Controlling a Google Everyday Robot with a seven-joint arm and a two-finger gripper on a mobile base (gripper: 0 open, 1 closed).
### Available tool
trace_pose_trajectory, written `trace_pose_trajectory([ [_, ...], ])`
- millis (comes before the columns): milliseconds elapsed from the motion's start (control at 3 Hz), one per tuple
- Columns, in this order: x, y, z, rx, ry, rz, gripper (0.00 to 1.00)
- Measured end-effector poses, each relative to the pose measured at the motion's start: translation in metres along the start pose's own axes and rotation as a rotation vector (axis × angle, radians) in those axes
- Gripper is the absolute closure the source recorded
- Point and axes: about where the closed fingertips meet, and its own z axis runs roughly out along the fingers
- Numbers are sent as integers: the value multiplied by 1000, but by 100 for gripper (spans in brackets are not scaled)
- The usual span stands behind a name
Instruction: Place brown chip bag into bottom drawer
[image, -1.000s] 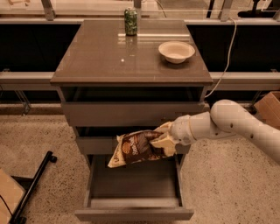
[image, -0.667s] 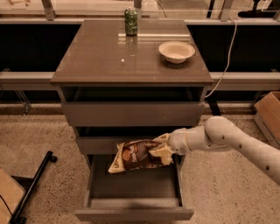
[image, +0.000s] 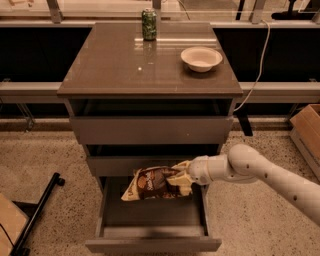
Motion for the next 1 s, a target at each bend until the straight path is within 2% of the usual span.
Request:
trace_pose_trajectory([
  [667, 72, -7, 66, -29, -40, 79, 100],
  [1000, 77, -4, 71, -37, -43, 91, 100],
])
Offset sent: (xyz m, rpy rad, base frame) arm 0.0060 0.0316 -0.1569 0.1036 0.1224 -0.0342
